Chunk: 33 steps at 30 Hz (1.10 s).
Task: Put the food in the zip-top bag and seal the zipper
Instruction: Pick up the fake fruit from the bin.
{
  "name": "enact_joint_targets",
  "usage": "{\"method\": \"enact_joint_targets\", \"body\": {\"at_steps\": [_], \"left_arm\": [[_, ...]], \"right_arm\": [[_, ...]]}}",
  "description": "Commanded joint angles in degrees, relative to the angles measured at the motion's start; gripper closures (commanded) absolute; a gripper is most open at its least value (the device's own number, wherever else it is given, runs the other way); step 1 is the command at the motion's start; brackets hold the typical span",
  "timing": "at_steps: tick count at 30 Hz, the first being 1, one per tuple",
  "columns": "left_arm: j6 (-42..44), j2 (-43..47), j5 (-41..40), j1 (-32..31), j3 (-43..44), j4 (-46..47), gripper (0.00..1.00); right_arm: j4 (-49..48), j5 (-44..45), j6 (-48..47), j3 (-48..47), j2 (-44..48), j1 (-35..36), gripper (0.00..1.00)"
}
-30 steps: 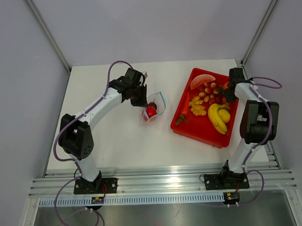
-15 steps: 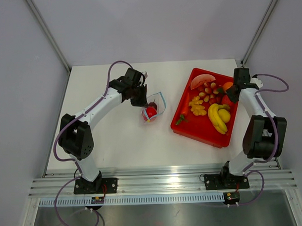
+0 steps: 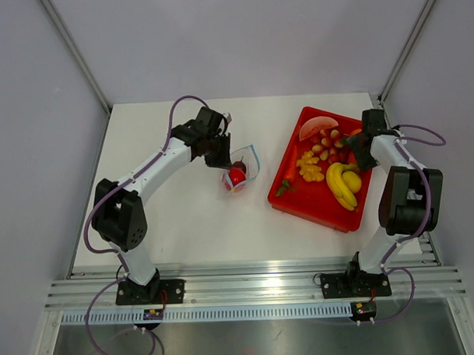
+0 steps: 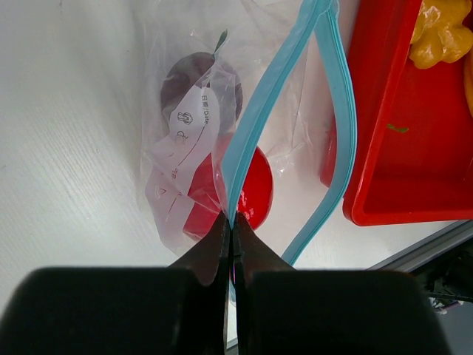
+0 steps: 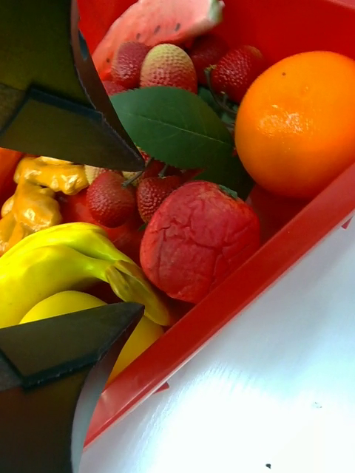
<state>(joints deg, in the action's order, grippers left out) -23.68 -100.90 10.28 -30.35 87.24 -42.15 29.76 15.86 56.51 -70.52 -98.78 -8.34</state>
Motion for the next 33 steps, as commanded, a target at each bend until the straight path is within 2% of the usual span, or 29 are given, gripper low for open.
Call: {"method": "enact_joint_targets", "body": {"at_steps": [1, 2, 15, 19, 27, 29, 33], "left_arm": [[1.4, 0.7, 0.4, -0.1, 1.7, 0.3, 1.00], [1.6, 0.6, 0.4, -0.1, 1.8, 0.3, 1.00], [2.1, -0.3, 1.1, -0.1, 1.4, 0.8, 1.00], [2.1, -0.8, 1.5, -0.1, 1.4, 0.8, 1.00], [2.4, -0.9, 1.8, -0.1, 1.3, 0.8, 1.00], [2.4, -1.0, 1.7, 0.0, 1.2, 0.7, 1.00], [2.4, -0.9, 1.7, 0.0, 1.0, 0.7, 1.00]], "right_arm": [[-0.6, 2.3, 5.4, -3.2, -0.9, -0.4, 0.20], [-0.8, 2.8, 5.8, -3.2, -1.2, -0.4, 0.17], [-2.5, 8.0, 16.2, 0.2, -0.2, -0.4, 0.16], [0.6, 11.5, 19.2, -0.6, -0.7, 0.4, 0.16], [0.3, 12.0, 18.6, -2.8, -4.5, 1.0, 0.17], [0.2, 11.9, 18.6, -2.7, -5.1, 1.0, 0.18], [-0.6, 11.9, 18.6, -1.8, -5.1, 1.2, 0.29]]}}
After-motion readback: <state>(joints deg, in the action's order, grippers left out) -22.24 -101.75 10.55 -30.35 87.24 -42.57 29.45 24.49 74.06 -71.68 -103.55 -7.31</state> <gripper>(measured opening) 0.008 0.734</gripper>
